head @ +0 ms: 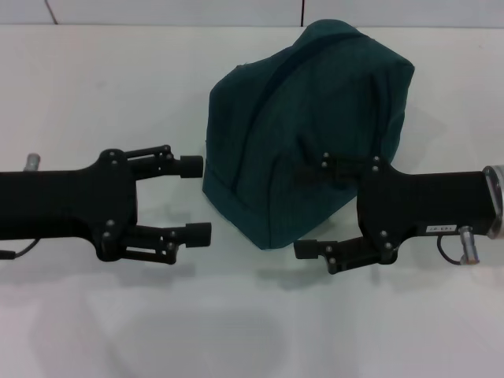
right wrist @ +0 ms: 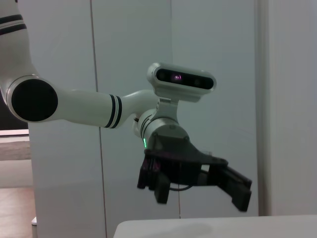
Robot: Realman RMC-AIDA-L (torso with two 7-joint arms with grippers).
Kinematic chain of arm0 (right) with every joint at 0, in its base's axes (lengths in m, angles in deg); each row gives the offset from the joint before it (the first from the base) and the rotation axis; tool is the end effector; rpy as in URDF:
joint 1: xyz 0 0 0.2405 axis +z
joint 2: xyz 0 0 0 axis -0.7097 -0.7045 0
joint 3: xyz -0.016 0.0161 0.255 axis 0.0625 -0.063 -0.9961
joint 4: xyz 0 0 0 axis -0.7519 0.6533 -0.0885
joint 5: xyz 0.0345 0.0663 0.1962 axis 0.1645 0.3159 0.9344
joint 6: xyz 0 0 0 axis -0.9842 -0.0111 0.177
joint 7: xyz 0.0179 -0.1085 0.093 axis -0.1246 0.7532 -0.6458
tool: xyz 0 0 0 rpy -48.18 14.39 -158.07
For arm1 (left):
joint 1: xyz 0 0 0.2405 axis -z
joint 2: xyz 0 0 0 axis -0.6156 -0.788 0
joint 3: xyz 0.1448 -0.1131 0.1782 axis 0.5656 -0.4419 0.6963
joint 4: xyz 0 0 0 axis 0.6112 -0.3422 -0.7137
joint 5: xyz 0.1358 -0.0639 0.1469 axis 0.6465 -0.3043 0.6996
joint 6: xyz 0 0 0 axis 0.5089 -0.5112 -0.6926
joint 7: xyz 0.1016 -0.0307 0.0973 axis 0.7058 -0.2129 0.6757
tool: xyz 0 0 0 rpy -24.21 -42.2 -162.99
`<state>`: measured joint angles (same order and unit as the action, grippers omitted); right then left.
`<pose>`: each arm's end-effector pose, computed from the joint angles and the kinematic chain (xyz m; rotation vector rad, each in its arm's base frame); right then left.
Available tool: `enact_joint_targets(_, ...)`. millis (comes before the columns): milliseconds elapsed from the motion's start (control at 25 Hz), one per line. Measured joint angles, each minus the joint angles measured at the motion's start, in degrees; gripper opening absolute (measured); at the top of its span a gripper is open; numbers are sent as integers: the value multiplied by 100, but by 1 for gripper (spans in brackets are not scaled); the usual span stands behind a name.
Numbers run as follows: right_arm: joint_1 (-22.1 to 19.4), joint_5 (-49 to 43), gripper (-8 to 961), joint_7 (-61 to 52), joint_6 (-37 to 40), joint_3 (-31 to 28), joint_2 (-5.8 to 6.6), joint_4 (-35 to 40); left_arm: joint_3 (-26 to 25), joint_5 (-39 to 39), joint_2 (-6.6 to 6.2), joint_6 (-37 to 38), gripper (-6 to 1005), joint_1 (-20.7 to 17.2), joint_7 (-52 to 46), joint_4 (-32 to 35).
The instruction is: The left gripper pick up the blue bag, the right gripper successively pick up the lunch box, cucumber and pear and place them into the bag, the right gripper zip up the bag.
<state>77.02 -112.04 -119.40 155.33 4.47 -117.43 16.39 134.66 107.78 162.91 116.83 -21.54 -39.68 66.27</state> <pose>0.1791 0.3115 -0.0345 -2.9641 -0.0530 1.0335 -0.2412 0.2614 0.0574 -2.8736 -0.3894 -0.9770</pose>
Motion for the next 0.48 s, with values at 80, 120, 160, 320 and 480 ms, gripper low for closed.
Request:
enact_joint_targets(80,0,-1,886,-4,7,0,3,1,-7,85,15,0,895,5,11,-4)
enact_joint_targets(120,0,-2,886,-5,16,0,5,2,-12,116,25,-1,895,13,20,-9)
enact_joint_targets(160,0,-3,886,-6,18,0,5,1,-15,131,33,-3,895,22,30,-20)
enact_joint_targets(320,0,-9,886,-7,2,0,0,-31,-23,121,32,-12,895,62,86,-101)
enact_joint_targets(480,5,-25,886,-7,-2,0,-5,-52,-53,102,24,-27,895,81,94,-121)
